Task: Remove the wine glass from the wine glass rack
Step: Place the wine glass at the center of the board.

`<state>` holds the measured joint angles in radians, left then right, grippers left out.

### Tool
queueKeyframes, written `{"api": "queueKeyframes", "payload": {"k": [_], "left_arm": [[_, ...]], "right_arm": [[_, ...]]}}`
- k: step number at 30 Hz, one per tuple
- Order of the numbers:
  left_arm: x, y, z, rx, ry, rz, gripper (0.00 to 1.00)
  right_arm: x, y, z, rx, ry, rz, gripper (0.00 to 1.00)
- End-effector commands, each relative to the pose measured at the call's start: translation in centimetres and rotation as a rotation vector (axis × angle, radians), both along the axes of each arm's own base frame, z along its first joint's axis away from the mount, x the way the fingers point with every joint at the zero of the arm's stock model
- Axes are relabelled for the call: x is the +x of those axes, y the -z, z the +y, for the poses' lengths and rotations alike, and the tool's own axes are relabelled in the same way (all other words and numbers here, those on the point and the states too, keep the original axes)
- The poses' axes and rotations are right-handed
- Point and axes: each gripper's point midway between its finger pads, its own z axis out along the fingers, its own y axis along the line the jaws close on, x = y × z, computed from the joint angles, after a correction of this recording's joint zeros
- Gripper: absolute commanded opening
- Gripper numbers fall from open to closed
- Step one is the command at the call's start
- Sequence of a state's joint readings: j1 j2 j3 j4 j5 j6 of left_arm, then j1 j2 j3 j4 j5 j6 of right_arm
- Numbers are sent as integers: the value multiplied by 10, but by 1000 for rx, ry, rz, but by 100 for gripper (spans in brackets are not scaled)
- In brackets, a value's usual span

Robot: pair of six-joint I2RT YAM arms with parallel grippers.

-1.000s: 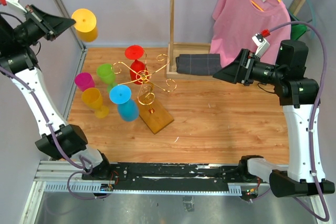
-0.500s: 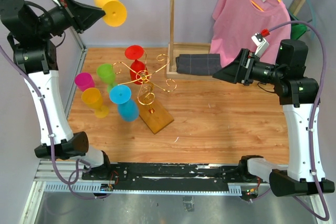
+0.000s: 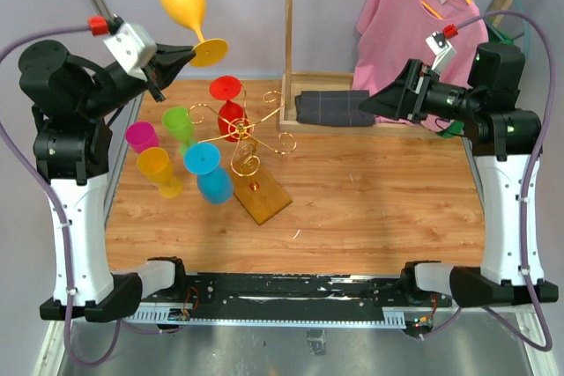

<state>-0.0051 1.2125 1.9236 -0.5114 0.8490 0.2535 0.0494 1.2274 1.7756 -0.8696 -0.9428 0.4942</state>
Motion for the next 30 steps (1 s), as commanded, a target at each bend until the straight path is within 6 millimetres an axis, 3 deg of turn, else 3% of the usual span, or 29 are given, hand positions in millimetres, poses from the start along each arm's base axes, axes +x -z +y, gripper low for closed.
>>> {"api": "queueKeyframes", "payload": {"k": [1,8,12,22,30], "left_arm": [[6,21,10,254,-93,-210,0],[6,53,-1,478,-95,-375,0],[10,49,-6,541,-104,-477,0],[17,63,-36,664,-41,-671,0],[15,65,-61,614,0,-711,0]], "right_arm": [[20,-16,1,12,-12,-25,99],[53,-46,27,44,-77,-75,99],[66,-64,38,77,-109,-107,99],[100,-85,76,177,-175,-217,99],[122,-106,89,208,-182,-355,98]]}}
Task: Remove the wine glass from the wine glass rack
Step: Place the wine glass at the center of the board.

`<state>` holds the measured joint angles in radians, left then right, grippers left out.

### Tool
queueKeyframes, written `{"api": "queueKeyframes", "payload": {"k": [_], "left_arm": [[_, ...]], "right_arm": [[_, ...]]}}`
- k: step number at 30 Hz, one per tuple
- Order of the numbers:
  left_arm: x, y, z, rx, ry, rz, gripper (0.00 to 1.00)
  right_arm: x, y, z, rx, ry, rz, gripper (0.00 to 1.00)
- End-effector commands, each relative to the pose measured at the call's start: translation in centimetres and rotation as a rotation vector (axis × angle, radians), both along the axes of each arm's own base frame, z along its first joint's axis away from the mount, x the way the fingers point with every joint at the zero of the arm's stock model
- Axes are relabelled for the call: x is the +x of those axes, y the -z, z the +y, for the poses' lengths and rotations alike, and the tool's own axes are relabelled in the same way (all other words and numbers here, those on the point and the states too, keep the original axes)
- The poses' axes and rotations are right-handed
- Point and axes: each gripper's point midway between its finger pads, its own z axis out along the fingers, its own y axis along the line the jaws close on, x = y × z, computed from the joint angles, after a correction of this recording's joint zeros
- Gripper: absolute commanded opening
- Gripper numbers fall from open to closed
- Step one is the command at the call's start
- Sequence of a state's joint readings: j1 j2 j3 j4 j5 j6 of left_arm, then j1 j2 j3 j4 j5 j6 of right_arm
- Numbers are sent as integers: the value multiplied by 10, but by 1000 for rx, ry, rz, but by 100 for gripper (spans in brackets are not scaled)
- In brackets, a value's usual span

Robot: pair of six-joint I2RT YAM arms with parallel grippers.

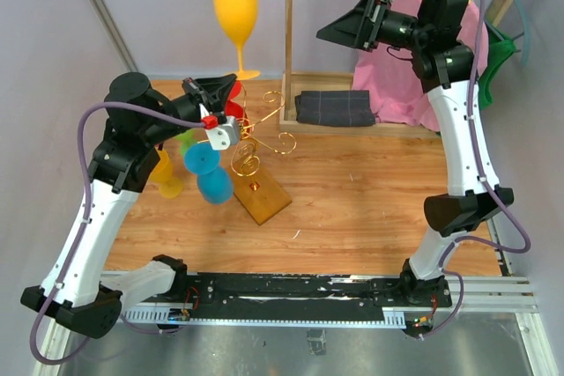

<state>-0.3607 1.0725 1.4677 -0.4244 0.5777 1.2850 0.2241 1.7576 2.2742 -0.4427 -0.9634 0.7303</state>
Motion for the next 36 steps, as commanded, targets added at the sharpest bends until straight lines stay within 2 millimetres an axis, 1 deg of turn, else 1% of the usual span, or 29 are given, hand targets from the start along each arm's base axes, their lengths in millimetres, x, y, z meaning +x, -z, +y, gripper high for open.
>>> {"api": "queueKeyframes", "payload": {"k": [1,3,7,10,13,17,20,25,29,32,36], "left_arm": [[-8,-24,-14,-37,42,-125,0],[-11,-25,-21,-44,62,-143,0],[-15,-24,-31,-53,90,-138,0],[-16,-25,-35,-57,99,-148,0],[-13,-25,-37,-63,101,-143,0],[-13,-21,-38,-61,106,-139,0],[-14,-17,-40,-51,111,-149,0],[-16,-13,-42,-38,127,-161,0],[-19,-10,-45,-27,145,-173,0],[-22,-9,-46,-14,156,-197,0],[-23,-5,-47,-1,160,-199,0]], "right_arm": [[-1,-33,10,43,-7,-200,99],[6,-25,14,13,7,-262,99],[7,-17,27,-31,-6,-409,99],[0,-25,36,-10,-28,-504,99],[-5,-37,42,32,-50,-546,98],[-13,-51,48,104,-78,-566,98],[-20,-66,51,182,-115,-567,99],[-27,-78,62,254,-201,-529,99],[-30,-81,70,308,-266,-488,99],[-31,-77,75,315,-298,-451,99],[-41,-76,80,329,-349,-436,99]]}}
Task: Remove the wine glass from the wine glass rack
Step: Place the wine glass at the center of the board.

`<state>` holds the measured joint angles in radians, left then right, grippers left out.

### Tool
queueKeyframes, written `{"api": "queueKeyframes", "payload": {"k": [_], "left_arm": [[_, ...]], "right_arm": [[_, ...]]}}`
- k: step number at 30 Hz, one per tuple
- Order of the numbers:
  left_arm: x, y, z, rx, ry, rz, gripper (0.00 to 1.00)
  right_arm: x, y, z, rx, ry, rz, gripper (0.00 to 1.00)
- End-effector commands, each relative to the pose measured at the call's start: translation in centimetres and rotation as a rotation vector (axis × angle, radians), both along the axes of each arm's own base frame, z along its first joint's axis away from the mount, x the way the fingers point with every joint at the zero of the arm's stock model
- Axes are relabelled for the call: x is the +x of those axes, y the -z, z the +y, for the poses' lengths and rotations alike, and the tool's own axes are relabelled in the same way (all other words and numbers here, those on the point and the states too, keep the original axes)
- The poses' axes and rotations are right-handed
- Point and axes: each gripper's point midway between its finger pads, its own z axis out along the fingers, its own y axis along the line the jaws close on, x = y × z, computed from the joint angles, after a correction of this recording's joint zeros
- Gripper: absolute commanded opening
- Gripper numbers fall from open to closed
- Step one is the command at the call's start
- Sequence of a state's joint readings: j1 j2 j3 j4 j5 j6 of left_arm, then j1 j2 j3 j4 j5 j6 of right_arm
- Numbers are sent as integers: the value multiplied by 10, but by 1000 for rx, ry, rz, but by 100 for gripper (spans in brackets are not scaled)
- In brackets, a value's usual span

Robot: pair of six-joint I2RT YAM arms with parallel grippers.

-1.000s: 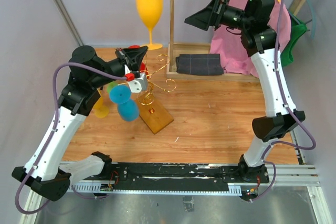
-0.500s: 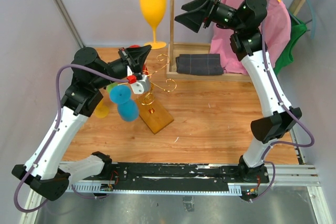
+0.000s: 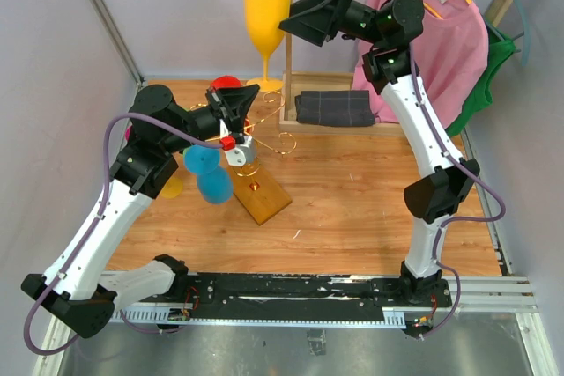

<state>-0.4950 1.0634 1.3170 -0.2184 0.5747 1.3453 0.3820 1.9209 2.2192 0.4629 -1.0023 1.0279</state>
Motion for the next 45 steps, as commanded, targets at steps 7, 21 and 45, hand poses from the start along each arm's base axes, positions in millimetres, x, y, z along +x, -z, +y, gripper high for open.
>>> {"api": "queueKeyframes", "payload": {"k": [7,21,45], "left_arm": [[-14,-18,-4,-9,37,-87,0],[-20,-16,-6,3,52,-86,0],[-24,-7,-6,21,54,-78,0]], "right_arm": [[-54,-25,19,23,-176,-79,99],[-50,6,58,-22,-227,-7,99],[-37,-12,45,51,-147,-38,76]]}}
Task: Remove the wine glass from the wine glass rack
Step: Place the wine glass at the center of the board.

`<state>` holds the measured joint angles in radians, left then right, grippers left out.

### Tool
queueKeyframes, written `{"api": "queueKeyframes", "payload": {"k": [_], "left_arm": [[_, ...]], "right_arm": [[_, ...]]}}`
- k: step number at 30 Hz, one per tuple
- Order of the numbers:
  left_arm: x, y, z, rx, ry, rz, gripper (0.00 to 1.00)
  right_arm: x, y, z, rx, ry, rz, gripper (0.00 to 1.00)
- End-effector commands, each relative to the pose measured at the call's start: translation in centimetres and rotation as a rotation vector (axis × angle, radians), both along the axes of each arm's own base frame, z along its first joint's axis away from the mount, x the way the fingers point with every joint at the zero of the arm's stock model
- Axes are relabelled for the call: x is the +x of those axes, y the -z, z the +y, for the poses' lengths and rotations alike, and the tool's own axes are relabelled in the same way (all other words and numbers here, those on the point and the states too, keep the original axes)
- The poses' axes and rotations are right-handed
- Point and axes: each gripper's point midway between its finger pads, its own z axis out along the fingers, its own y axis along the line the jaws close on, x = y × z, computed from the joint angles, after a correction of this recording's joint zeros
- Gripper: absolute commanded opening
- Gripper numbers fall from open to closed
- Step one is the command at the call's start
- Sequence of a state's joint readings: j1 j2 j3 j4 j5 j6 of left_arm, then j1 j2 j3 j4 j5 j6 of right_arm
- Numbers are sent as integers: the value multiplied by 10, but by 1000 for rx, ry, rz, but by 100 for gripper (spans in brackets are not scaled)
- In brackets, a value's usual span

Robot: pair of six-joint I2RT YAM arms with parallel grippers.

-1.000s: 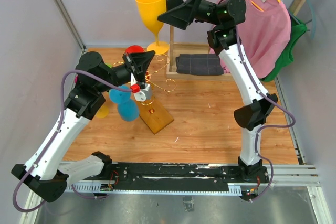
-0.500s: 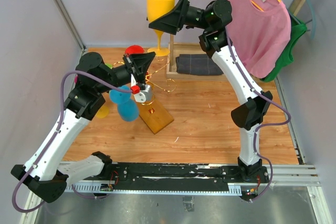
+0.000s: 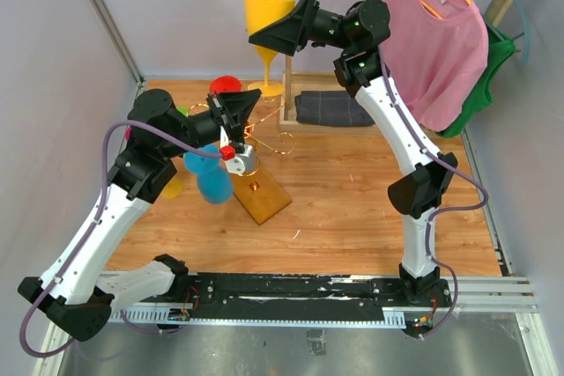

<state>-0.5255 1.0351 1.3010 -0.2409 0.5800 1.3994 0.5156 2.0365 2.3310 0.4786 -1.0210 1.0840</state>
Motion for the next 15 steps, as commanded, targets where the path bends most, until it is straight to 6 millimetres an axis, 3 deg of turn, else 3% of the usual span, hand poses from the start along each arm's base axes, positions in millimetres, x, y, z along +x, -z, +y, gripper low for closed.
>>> {"api": "queueKeyframes", "payload": {"k": [1,6,8,9,10,12,15], "left_arm": [[-9,-9,-1,-13,18,-40,0],[-5,-12,1,-30,-2,-38,1],[-4,-11,2,-30,-9,-36,7],[-3,-11,2,-32,-13,-35,15],[-2,-10,3,-34,-21,-34,33],[2,-12,5,-47,-43,-36,56],[8,-25,9,-115,-78,-15,76]], "right_arm": [[-10,-24,-15,64,22,-67,74],[-6,-20,-17,67,28,-52,68],[-5,-19,-17,67,28,-46,68],[-4,-18,-17,68,27,-44,68],[-3,-17,-18,67,28,-41,68],[-1,-15,-19,64,32,-35,68],[-8,-25,-27,75,42,-54,67]]}}
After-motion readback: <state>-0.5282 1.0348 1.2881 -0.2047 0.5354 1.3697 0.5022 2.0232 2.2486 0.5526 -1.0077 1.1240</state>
